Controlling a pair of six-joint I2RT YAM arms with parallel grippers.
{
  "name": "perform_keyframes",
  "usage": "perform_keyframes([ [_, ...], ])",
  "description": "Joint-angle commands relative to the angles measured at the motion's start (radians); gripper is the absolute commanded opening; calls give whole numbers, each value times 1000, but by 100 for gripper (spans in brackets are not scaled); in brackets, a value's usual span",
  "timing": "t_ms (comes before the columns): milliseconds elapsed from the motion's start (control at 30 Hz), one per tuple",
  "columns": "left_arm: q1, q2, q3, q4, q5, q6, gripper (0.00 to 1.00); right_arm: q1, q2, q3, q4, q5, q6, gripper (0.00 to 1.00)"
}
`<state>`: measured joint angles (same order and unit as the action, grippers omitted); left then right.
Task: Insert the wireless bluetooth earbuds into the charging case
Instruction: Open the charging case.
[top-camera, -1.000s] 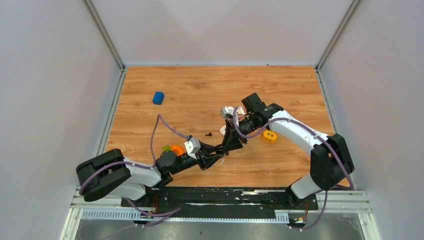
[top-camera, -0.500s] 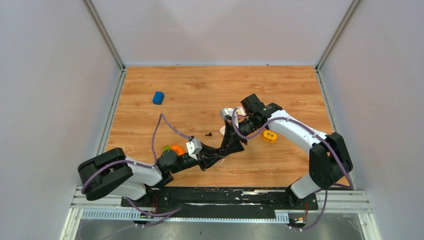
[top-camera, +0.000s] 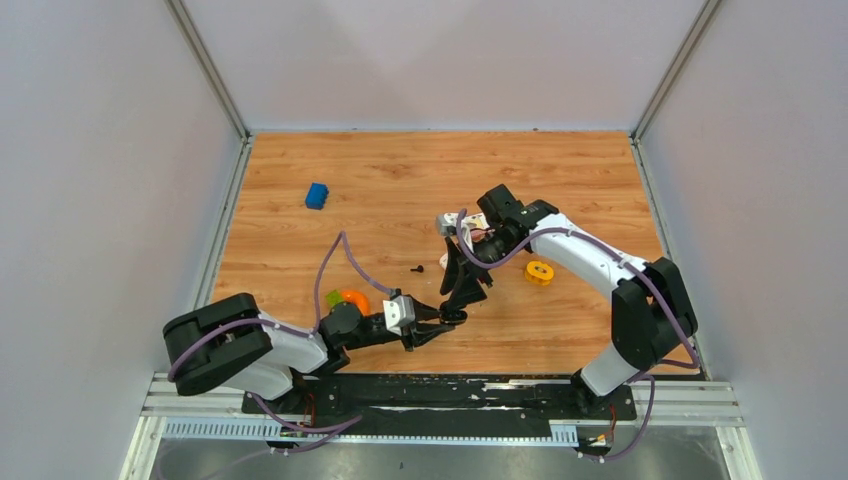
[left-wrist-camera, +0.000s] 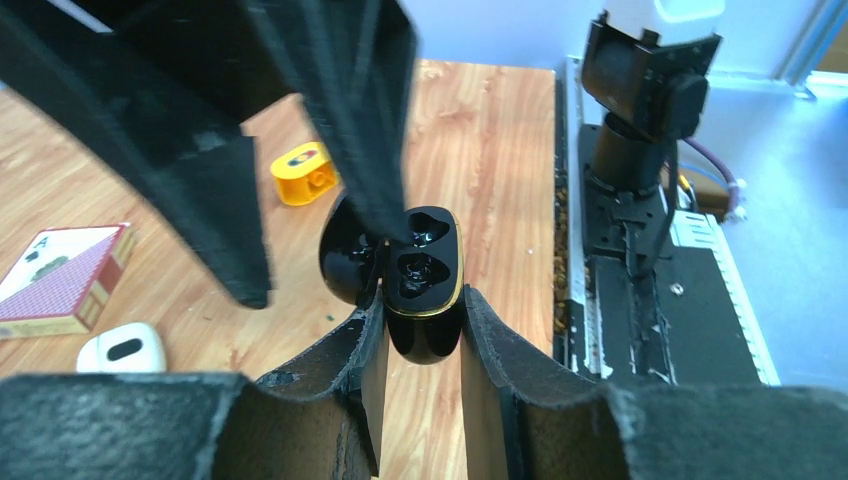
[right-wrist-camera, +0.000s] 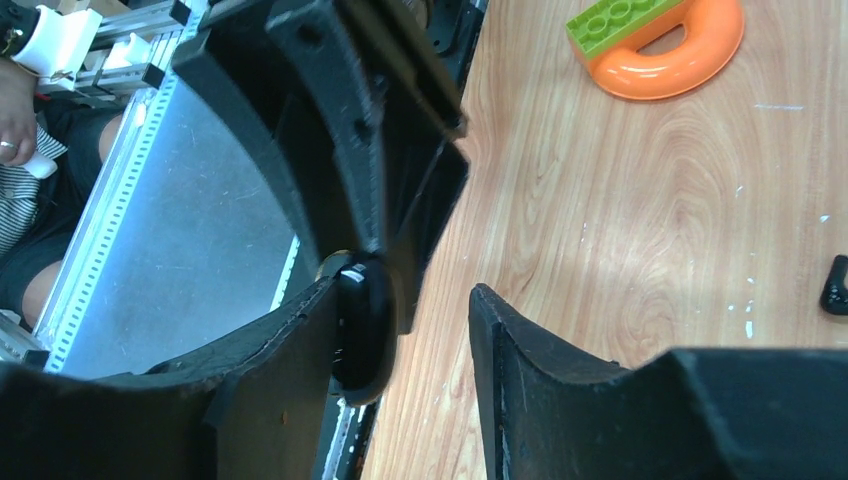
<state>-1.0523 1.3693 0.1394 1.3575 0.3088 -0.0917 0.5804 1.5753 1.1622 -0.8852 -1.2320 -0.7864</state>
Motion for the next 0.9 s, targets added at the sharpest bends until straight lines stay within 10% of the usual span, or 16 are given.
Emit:
perform_keyframes([
  [0,-38,12,11,64,25,109,0,1,30,64,-24,-55,-4,51],
  [567,-35,10,-29,128,-106,100,0,-105,-63,204,-372,-134,-338,54],
  [867,15,-203,-102,27,-300,90,0,-213,-178,-74,177,91,-20,50],
])
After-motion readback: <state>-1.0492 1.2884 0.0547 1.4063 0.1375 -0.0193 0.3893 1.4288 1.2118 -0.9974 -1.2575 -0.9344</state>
